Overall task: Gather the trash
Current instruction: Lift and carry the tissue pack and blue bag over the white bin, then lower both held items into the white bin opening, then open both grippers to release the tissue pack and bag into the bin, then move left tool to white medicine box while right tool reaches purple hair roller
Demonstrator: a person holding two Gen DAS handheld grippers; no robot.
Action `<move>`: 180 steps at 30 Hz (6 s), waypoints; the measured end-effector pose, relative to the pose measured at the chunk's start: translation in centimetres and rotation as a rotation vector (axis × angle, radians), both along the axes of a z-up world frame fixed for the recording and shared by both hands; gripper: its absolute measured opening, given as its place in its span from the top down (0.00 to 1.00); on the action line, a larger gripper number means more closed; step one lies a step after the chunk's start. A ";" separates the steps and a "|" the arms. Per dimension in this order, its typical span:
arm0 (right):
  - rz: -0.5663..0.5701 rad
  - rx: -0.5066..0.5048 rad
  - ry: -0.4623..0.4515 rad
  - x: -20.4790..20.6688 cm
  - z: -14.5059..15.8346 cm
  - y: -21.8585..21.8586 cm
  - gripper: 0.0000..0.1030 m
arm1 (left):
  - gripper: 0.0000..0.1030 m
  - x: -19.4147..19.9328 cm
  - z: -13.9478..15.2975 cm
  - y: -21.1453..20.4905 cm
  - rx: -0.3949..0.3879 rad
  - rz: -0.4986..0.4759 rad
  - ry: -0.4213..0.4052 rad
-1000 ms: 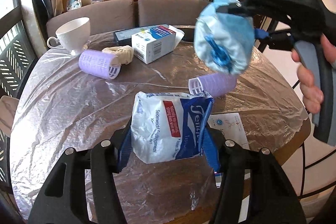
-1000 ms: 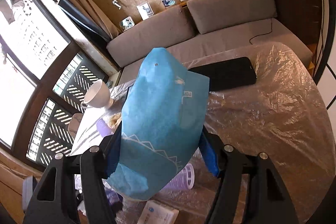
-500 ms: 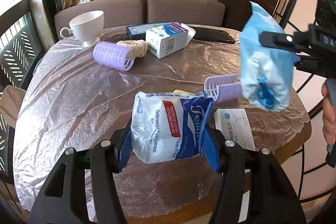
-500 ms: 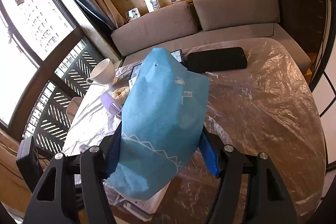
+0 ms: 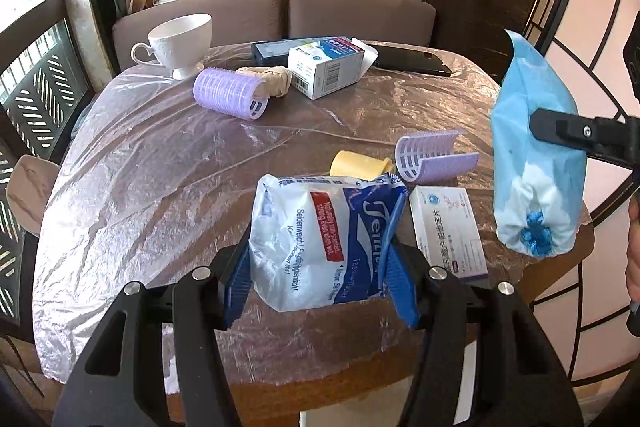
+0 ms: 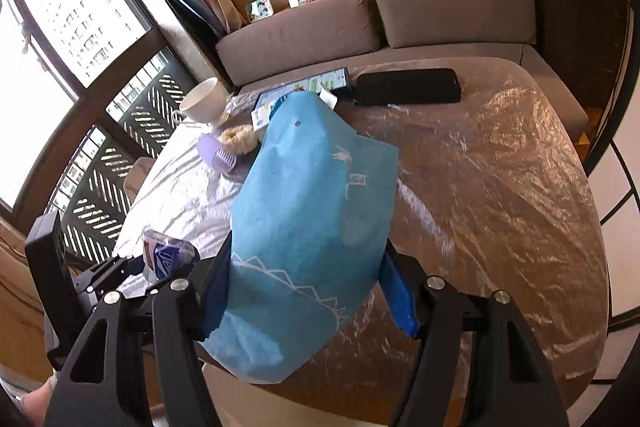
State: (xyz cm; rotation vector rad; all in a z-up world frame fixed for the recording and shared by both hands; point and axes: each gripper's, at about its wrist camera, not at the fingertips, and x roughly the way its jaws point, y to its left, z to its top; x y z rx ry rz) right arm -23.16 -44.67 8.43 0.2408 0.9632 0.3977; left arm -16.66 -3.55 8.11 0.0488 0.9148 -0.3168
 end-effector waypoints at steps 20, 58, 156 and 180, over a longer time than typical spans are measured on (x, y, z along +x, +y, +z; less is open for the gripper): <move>0.050 -0.088 0.011 -4.7 -0.7 -0.7 0.38 | 0.43 -3.4 0.8 -0.1 0.030 -0.030 -0.001; 0.294 -0.249 0.055 -12.3 -4.8 0.7 0.38 | 0.43 -9.8 -2.2 -3.0 0.099 -0.189 0.113; 0.359 -0.324 0.166 -13.8 -7.9 3.0 0.24 | 0.29 -12.1 -12.2 -8.8 0.274 -0.335 0.255; 0.082 -0.238 0.025 3.3 -5.0 6.5 0.04 | 0.01 -4.8 -5.2 -11.4 0.132 -0.148 0.004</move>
